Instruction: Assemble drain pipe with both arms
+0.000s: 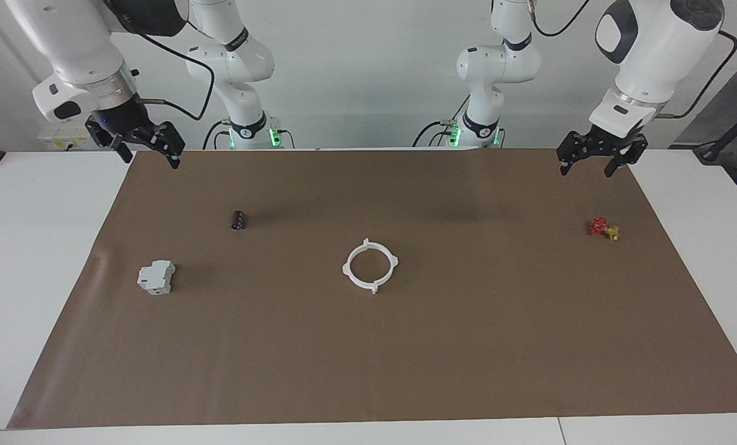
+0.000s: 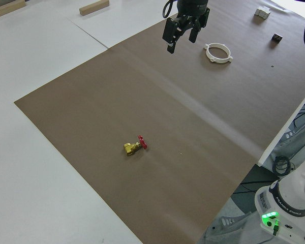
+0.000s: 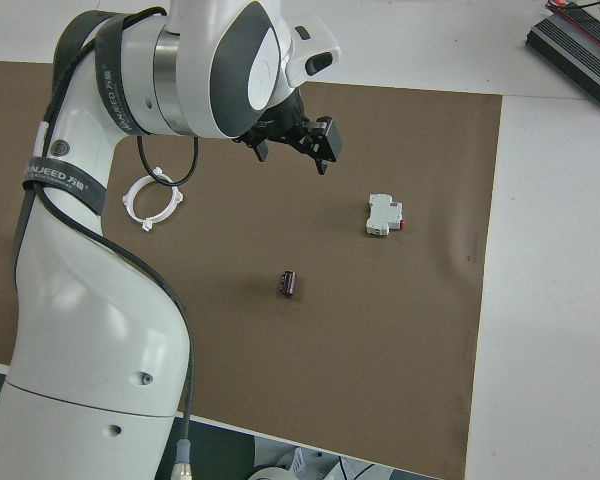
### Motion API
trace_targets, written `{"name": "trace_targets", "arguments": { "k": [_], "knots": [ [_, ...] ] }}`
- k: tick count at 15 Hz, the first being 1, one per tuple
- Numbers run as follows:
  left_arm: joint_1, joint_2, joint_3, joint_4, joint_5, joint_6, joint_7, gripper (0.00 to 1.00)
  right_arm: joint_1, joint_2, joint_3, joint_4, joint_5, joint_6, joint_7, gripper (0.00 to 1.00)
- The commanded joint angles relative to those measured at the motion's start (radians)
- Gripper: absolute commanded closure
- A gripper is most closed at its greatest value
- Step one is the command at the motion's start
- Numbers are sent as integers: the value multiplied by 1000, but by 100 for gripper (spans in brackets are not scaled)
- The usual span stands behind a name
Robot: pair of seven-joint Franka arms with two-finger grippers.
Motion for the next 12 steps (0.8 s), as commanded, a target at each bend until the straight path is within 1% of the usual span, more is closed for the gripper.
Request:
{"name": "trace_targets", "arguments": {
  "k": [1, 2, 6, 8, 9, 10, 12],
  "knots": [
    [-12, -23, -12, -16, -18, 28, -95, 0, -4, -13, 3, -16, 20, 18, 22, 0],
    [-17, -24, -15, -13, -17, 28, -124, 0, -4, -13, 3, -16, 21, 18, 22, 0],
    [-22, -23, -40, -13, -18, 37, -141, 0, -4, -13, 3, -16, 20, 18, 22, 0],
    [-34, -21, -32, -23, -18, 89, -146, 0, -4, -13, 3, -16, 20, 18, 24, 0],
    [-43, -7, -22, -25, -18, 96, -147, 0, -4, -13, 3, -16, 20, 18, 24, 0],
    [-55, 35, -6, -7, -18, 87, -148, 0, -4, -13, 3, -16, 20, 19, 24, 0],
    [-61, 71, -6, 35, -18, 86, -166, 0, -4, -11, 3, -16, 20, 27, 24, 0]
  ]
}}
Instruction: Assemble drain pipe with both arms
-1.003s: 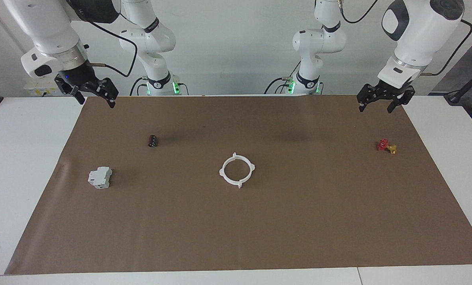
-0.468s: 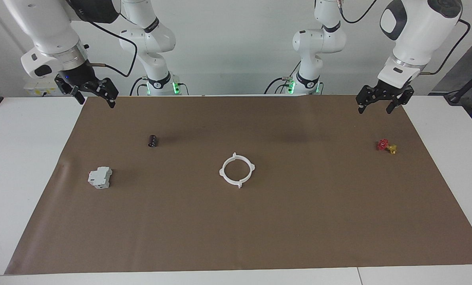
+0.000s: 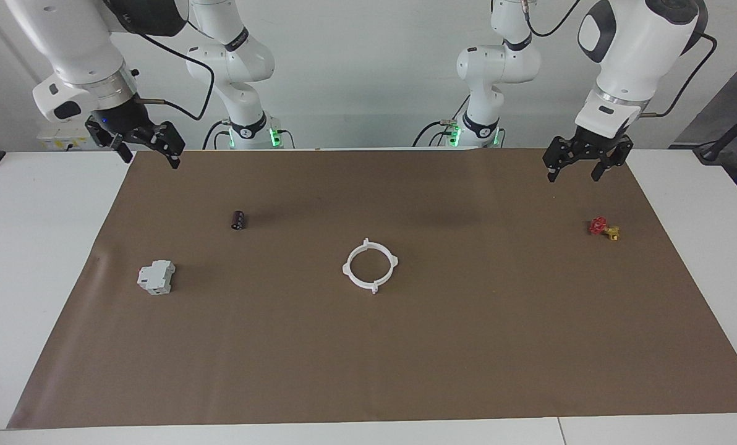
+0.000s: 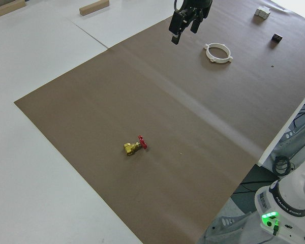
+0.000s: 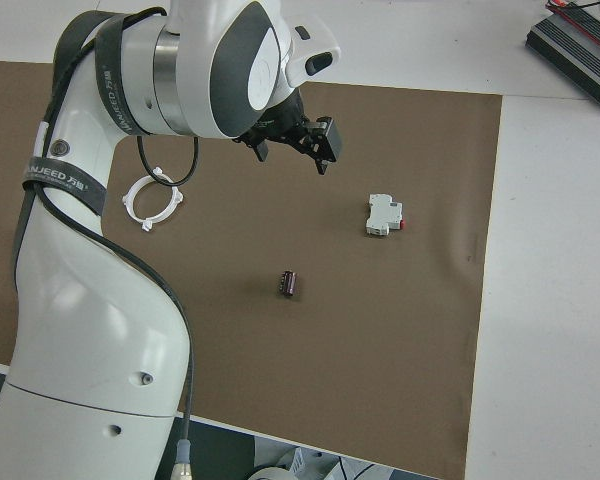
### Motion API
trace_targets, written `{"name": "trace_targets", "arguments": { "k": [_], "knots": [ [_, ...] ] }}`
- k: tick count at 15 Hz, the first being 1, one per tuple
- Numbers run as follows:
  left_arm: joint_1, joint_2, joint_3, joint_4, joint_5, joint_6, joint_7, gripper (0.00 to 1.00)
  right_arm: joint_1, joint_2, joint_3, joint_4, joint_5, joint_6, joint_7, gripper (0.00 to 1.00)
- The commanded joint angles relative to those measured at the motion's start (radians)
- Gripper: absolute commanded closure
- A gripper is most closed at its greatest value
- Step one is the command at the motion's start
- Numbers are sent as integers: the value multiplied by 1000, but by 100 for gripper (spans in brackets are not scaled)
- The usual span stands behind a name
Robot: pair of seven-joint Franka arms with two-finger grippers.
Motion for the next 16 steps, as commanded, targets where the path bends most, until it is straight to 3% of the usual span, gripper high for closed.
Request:
{"name": "trace_targets", "arguments": {
  "k": [1, 4, 10, 16],
  "knots": [
    [-41, 74, 21, 56, -14, 9, -59, 0, -4, -11, 3, -16, 21, 25, 22, 0],
    [-39, 113, -10, 189, -14, -109, -84, 0, -8, -11, 1, -16, 20, 23, 13, 0],
    [-32, 87, 14, 225, -14, -222, 18, 0, -7, -11, 1, -16, 21, 28, 13, 0],
    [-27, 62, 22, 216, -13, -221, 24, 0, -8, -11, 1, -16, 21, 30, 11, 0]
  ]
}}
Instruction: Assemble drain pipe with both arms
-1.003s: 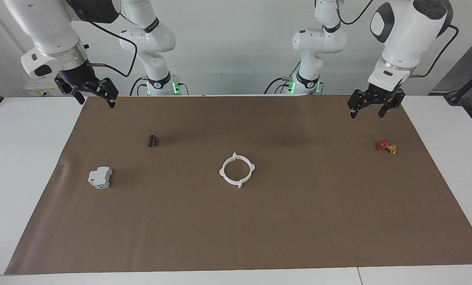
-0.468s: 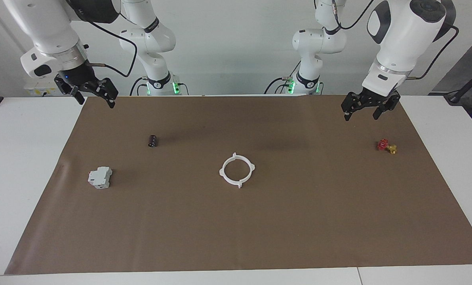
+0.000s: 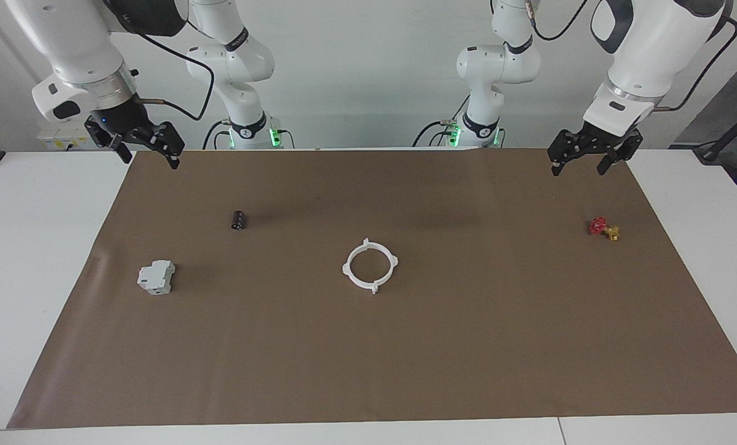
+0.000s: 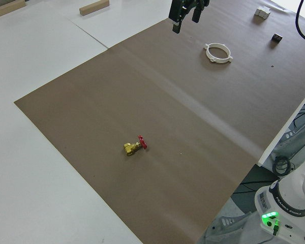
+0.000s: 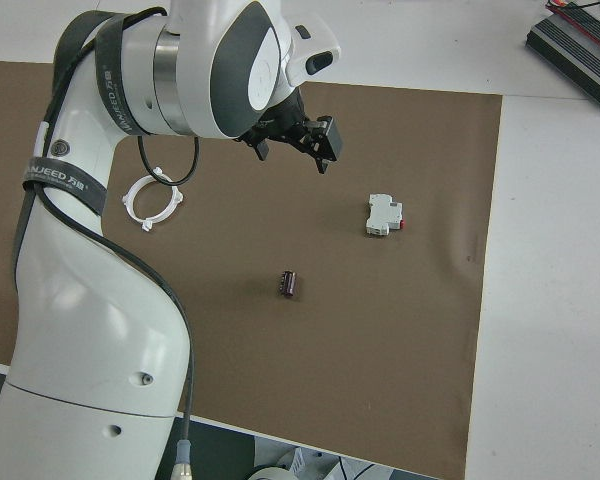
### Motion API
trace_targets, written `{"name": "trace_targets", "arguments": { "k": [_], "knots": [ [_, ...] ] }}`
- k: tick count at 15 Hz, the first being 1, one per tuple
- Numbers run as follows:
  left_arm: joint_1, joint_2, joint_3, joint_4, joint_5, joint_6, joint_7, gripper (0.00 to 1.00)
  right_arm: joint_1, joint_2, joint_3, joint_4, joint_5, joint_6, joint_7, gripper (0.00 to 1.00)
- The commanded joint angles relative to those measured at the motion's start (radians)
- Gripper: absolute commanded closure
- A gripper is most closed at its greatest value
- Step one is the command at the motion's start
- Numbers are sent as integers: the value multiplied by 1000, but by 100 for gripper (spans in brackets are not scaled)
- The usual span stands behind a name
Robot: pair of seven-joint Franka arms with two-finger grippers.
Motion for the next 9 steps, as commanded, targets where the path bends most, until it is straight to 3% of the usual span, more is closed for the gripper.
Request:
{"name": "trace_targets", "arguments": {
  "k": [1, 9],
  "knots": [
    [12, -17, 6, 7, -12, -32, 29, 0, -6, -11, 2, -16, 21, 25, 13, 0],
    [17, -17, 12, 7, -12, -23, 46, 0, -5, -11, 2, -16, 21, 25, 14, 0]
  ]
}}
